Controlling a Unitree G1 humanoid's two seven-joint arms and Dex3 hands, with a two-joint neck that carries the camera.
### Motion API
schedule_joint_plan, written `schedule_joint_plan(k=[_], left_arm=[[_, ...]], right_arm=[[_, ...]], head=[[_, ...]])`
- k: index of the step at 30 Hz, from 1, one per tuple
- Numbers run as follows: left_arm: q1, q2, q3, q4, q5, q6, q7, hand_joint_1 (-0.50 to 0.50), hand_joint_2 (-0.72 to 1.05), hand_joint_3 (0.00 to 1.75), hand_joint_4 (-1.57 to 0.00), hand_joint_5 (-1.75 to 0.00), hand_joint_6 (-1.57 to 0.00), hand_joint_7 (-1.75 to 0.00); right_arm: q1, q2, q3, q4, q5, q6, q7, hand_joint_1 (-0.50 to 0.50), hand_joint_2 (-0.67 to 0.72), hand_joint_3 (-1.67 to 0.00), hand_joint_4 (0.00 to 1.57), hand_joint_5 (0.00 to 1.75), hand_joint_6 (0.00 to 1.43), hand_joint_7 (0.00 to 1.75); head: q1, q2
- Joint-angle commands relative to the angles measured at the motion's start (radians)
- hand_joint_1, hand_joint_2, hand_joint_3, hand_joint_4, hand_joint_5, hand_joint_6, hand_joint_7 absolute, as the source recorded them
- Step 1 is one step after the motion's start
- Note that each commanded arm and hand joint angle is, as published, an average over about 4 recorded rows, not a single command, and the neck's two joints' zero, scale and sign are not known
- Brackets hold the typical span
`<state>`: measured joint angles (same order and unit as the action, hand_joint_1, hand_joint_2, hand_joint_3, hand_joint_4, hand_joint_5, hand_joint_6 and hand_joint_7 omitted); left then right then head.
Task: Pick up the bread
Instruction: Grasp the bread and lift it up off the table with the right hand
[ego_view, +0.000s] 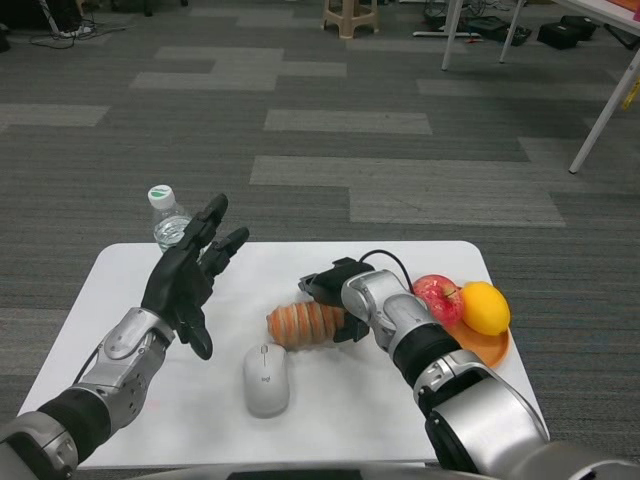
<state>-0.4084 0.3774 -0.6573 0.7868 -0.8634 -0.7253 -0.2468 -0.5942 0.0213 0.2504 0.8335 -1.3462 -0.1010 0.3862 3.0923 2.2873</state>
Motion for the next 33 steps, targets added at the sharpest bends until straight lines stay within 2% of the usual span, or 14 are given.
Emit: schedule_joint_plan(k=[1,7,12,15,17,19,24,25,30,33], left_arm=[[0.006,0.010,-0.005,0.007,-0.008,-0.003,-0.007,0.50,-0.64,0.09,0.00,-0.41,0.00,0.00],[0.009,0.011,-0.006,0.006,-0.012,-0.005,-0.008,0.50,-0.64,0.09,0.00,-0.41,0.00,0.00],[0.014,0.011,-0.001,0.006,-0.012,-0.006,-0.007,0.50,-0.64,0.09,0.00,-0.41,0.00,0.00],[0.015,0.011,0.001,0.006,-0.013,-0.008,-0.007,0.50,-0.64,0.09,0.00,-0.41,0.00,0.00],[0.016,0.011,0.002,0.006,-0.014,-0.008,-0.007,0.50,-0.64,0.09,0.00,-0.41,0.00,0.00],[0.016,0.011,0.002,0.007,-0.014,-0.008,-0.007,0.50,-0.64,0.09,0.00,-0.41,0.00,0.00],[0.014,0.011,0.002,0.009,-0.016,-0.008,-0.007,0.50,-0.64,0.09,0.00,-0.41,0.00,0.00],[0.014,0.010,0.003,0.010,-0.017,-0.008,-0.007,0.50,-0.64,0.09,0.00,-0.41,0.00,0.00],[0.014,0.008,0.005,0.012,-0.019,-0.011,-0.007,0.50,-0.64,0.09,0.00,-0.41,0.00,0.00],[0.014,0.008,0.005,0.012,-0.019,-0.011,-0.007,0.50,-0.64,0.09,0.00,-0.41,0.00,0.00]], right_arm=[[-0.003,-0.028,0.050,0.049,-0.047,0.025,0.016,-0.46,-0.48,-0.79,0.00,1.07,0.00,0.07],[-0.002,-0.070,0.136,0.059,-0.080,0.011,0.026,-0.46,-0.51,-0.79,0.00,1.07,0.00,0.07],[0.014,-0.115,0.179,0.048,-0.079,-0.100,0.043,-0.42,-0.48,-0.79,0.00,1.07,0.00,0.10],[0.025,-0.136,0.174,0.044,-0.070,-0.160,0.043,-0.38,-0.49,-0.81,0.00,1.07,0.00,0.28],[0.029,-0.149,0.168,0.046,-0.057,-0.188,0.043,-0.34,-0.53,-0.81,0.00,1.07,0.00,0.49],[0.033,-0.156,0.161,0.049,-0.042,-0.203,0.042,-0.33,-0.54,-0.79,0.00,1.07,0.00,0.79],[0.042,-0.156,0.141,0.064,0.008,-0.210,0.037,-0.38,-0.54,-0.85,0.00,1.07,0.04,1.40],[0.043,-0.154,0.126,0.074,0.015,-0.208,0.035,-0.38,-0.54,-0.87,0.00,1.07,0.07,1.47],[0.051,-0.142,0.040,0.119,0.043,-0.177,0.023,-0.38,-0.54,-0.87,0.00,1.07,0.22,1.54],[0.052,-0.142,0.035,0.119,0.049,-0.170,0.020,-0.41,-0.54,-0.87,0.00,1.07,0.26,1.54]], head=[[-0.003,-0.004],[0.005,-0.010],[0.012,-0.011],[0.013,-0.011],[0.012,-0.012],[0.011,-0.012],[0.013,-0.009],[0.015,-0.009],[0.016,-0.010],[0.016,-0.010]])
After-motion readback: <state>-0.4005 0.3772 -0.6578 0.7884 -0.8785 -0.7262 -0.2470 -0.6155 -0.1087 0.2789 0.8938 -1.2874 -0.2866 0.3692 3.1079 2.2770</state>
